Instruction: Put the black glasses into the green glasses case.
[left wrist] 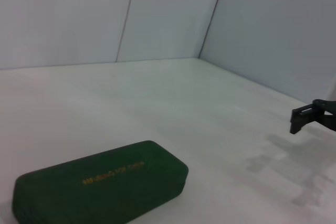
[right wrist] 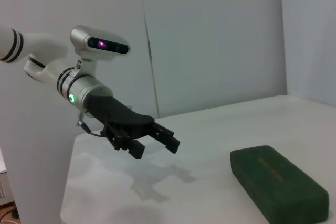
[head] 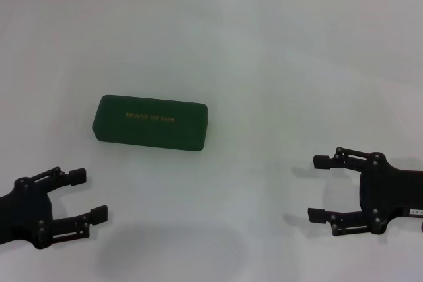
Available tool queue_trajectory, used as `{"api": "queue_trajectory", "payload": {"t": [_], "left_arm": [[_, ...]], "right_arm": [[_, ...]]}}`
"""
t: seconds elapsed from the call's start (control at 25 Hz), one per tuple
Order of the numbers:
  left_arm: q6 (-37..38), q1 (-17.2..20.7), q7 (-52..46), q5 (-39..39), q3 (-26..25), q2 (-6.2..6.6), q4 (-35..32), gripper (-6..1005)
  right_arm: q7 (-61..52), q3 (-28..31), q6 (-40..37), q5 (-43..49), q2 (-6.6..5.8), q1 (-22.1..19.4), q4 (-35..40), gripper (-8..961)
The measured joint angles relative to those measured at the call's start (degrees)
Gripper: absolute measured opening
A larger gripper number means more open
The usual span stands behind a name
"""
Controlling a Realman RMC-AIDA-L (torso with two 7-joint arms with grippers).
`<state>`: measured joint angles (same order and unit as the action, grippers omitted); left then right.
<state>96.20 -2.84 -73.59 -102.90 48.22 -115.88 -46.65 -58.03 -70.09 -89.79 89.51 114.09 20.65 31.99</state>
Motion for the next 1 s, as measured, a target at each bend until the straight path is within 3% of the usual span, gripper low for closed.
{"api": "queue_trajectory", "payload": {"t": [1.0], "left_arm": [[2.77, -0.41, 1.91, -0.28, -0.07, -0.09, -0.23, 888]], "right_arm": [[0.02, 0.13, 0.0, -0.35, 0.11, 0.33, 0.39, 886]]}}
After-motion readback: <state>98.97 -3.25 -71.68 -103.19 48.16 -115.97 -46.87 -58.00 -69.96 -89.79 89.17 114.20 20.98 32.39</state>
